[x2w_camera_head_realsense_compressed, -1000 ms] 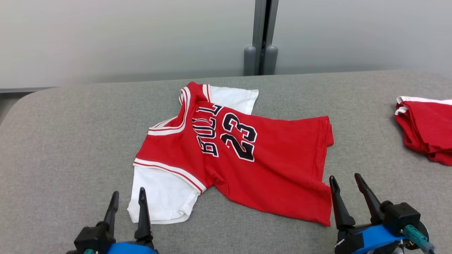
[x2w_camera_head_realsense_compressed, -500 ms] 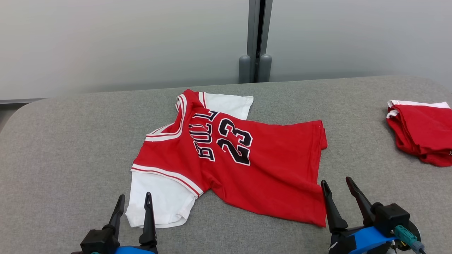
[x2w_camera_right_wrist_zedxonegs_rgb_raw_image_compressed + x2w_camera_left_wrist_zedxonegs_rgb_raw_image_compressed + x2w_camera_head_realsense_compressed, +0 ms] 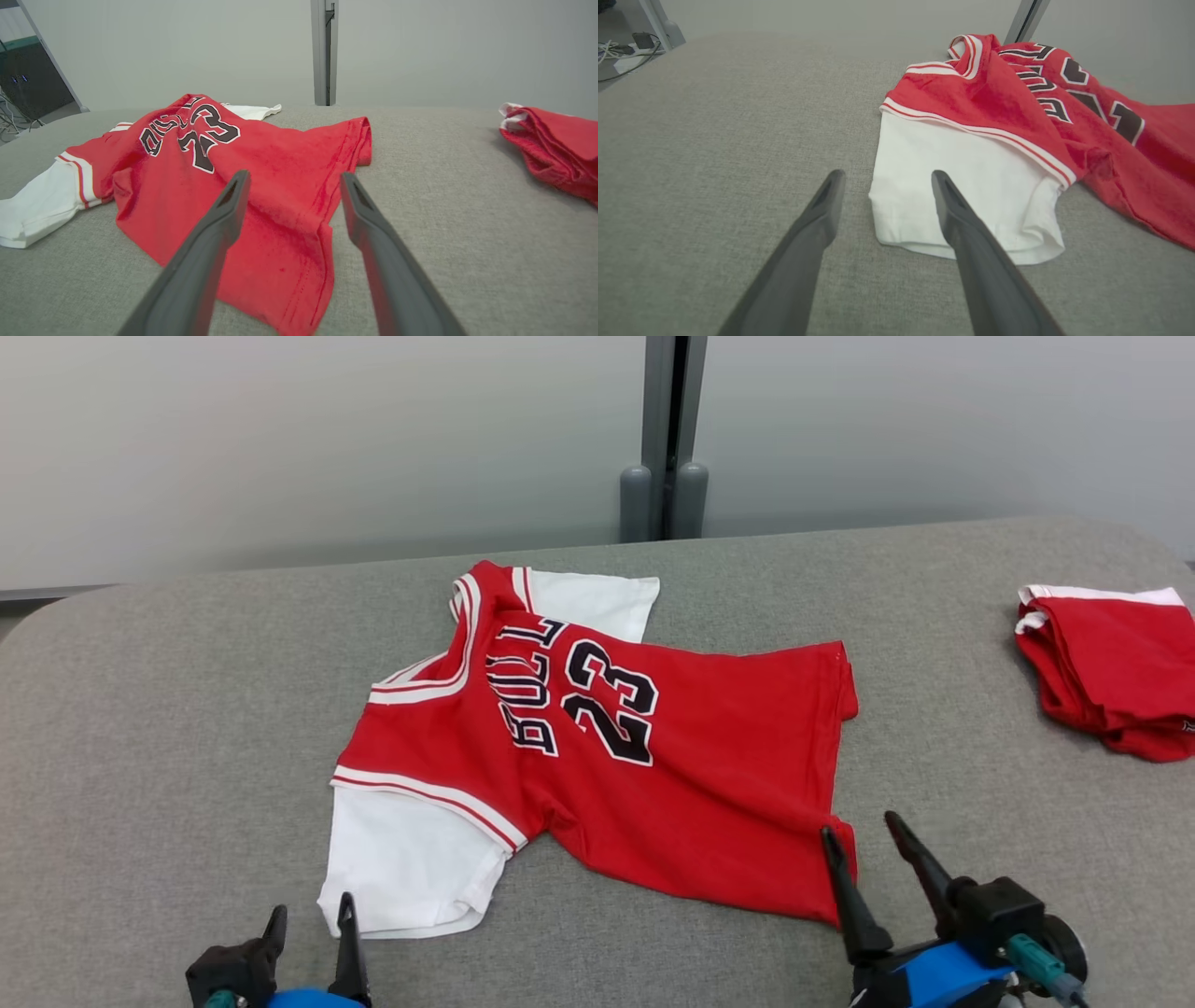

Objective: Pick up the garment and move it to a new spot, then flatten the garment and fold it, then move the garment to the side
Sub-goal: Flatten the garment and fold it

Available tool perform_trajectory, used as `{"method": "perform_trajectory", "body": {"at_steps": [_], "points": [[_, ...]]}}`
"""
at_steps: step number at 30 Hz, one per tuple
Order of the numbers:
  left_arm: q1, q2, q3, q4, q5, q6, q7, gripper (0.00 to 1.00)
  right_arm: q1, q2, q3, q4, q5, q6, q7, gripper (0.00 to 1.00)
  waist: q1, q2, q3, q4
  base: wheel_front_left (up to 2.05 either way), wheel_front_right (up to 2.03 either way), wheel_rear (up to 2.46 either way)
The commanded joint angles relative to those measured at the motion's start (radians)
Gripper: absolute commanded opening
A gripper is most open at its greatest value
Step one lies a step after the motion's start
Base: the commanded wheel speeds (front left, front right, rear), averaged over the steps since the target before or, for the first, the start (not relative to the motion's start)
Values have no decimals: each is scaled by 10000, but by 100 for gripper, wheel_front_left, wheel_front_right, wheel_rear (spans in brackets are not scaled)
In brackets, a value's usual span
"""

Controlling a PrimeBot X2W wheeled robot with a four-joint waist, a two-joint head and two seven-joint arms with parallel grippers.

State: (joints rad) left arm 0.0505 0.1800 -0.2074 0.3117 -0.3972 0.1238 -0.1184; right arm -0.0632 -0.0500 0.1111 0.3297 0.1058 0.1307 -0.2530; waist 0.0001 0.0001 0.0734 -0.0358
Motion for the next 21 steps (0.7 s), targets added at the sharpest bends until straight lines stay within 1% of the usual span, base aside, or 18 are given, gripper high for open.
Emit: {"method": "perform_trajectory", "body": {"at_steps": [1,3,6,12,13,14,15,16,17,21], "points": [[-237,57,57,111,-65,38,161,100,33,-11,126,-2,-11,1,62,100,-1,-1,49,-41,0,0,0],[-379,110,138,427,-205,55,470,100,207,-16,323,-6,-53,1,173,100,-1,-1,150,-122,0,0,0],[-618,137,182,792,-333,18,643,100,461,-17,593,12,11,1,313,100,-1,-1,282,-265,0,0,0],[-984,107,127,1564,-523,-183,887,100,742,-14,716,103,167,1,464,100,-1,-1,501,-533,0,0,0],[-1037,81,117,1668,-559,-227,903,96,733,-14,707,108,172,1,459,100,-1,-1,531,-566,0,0,0],[-1082,34,124,1733,-615,-261,860,70,722,-16,690,127,182,1,481,100,-1,-1,564,-586,0,0,0],[-1121,11,112,1788,-618,-281,816,41,700,-14,666,156,203,1,491,100,-1,-1,598,-597,0,0,0],[-1158,0,92,1825,-620,-295,775,17,664,-14,638,173,197,1,525,100,-1,-1,632,-597,0,0,0],[-1201,-12,69,1851,-610,-303,748,0,626,-16,582,224,186,1,584,100,-1,-1,666,-587,0,0,0],[-1371,-17,10,1716,-550,-332,442,0,469,-13,319,434,265,1,736,100,-1,-1,806,-398,0,0,0]]}}
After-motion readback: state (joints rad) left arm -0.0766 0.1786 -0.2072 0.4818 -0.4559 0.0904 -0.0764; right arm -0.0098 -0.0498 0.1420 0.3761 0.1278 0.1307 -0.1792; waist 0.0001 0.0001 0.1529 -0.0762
